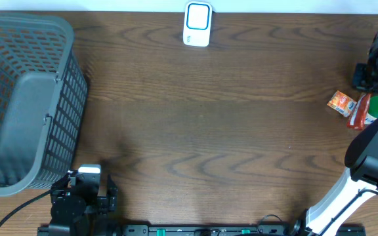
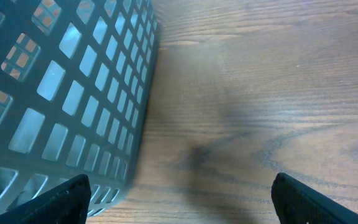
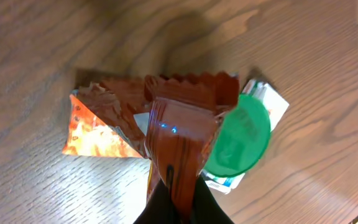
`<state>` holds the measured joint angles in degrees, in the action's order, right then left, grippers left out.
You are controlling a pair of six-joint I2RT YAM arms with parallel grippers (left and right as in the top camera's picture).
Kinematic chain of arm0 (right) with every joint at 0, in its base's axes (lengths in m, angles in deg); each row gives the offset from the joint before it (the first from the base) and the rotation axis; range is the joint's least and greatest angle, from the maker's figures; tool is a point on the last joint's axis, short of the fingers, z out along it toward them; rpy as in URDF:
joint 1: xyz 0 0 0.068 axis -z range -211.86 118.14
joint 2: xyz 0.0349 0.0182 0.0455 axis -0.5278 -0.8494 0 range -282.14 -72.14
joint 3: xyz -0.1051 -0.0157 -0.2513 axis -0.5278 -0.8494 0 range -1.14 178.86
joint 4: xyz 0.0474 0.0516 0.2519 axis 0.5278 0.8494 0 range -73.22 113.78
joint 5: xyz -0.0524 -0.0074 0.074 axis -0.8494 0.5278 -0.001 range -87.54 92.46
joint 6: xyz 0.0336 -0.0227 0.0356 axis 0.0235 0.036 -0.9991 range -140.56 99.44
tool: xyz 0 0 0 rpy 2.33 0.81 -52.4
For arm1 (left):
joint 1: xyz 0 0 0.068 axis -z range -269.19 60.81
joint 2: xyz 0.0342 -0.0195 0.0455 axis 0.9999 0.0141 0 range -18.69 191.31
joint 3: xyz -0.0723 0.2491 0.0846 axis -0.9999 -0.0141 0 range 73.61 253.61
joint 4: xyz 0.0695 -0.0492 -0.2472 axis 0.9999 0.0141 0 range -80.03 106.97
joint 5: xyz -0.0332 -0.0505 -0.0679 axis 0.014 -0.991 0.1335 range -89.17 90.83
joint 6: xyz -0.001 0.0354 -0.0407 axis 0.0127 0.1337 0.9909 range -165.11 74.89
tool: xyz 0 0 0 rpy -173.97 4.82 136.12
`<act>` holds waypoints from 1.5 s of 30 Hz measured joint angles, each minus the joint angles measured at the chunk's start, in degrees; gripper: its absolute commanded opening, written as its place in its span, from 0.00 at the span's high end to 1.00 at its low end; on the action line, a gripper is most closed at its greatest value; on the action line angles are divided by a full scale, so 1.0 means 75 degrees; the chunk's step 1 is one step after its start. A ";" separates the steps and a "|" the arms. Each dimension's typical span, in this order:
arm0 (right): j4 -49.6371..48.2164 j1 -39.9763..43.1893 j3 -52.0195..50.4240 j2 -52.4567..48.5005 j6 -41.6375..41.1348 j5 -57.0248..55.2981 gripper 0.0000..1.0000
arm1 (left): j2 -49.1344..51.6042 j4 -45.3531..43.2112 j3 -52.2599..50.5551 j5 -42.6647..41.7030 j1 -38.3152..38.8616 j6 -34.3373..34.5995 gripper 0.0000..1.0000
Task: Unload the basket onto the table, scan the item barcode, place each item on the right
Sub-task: 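Carry the bar right and set it beside the orange packet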
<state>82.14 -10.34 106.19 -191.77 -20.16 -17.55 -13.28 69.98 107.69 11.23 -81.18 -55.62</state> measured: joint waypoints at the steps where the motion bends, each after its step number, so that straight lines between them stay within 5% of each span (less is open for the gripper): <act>1: -0.0003 -0.0003 -0.0026 0.0000 -0.0003 0.0023 0.99 | 0.0000 0.0000 0.0000 0.0000 0.0000 0.0000 0.08; 8: -0.0181 0.0015 -0.0032 0.0003 -0.0003 -0.0082 0.94 | 0.0000 0.0000 0.0000 0.0000 0.0000 0.0000 0.08; 11: -0.0245 0.0073 -0.0032 0.0003 -0.0038 -0.0146 0.14 | 0.0000 0.0000 0.0000 0.0000 0.0000 0.0000 0.08; 13: -0.0262 0.0117 -0.0032 0.0003 -0.0038 -0.0198 0.14 | 0.0000 0.0000 0.0000 0.0000 0.0000 0.0000 0.08; 15: -0.0268 0.0146 -0.0032 0.0003 -0.0026 -0.0256 0.01 | 0.0000 0.0000 -0.0003 0.0000 0.0000 0.0000 0.08; 22: 0.0157 0.0149 0.0525 0.0122 -0.0262 -0.0154 0.01 | 0.0000 0.0000 0.0000 -0.0003 0.0000 0.0000 0.08; 27: -0.0117 0.0146 0.2107 0.1533 -0.0565 0.1396 0.01 | 0.0000 0.0006 0.0000 -0.0006 0.0000 0.0000 0.08; 33: -0.3780 0.0137 0.3934 0.4666 -0.1026 0.3684 0.01 | 0.0000 0.0000 0.0000 0.0000 0.0000 0.0000 0.08; 37: -0.5053 0.0125 0.4357 0.6446 -0.1323 0.4406 0.01 | 0.0000 0.0000 0.0000 0.0000 0.0000 0.0000 0.08; 41: -0.4634 -0.0163 0.4479 0.7635 -0.1451 0.4782 0.01 | 0.0000 0.0003 -0.0003 0.0000 0.0000 0.0000 0.08; 45: -0.2614 -0.1483 0.3899 0.8259 -0.1271 0.4884 0.01 | 0.0003 -0.0006 0.0000 0.0000 0.0000 0.0000 0.08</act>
<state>62.54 -21.47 135.43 -129.83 -29.69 19.08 -13.26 69.93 107.69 11.23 -81.18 -55.62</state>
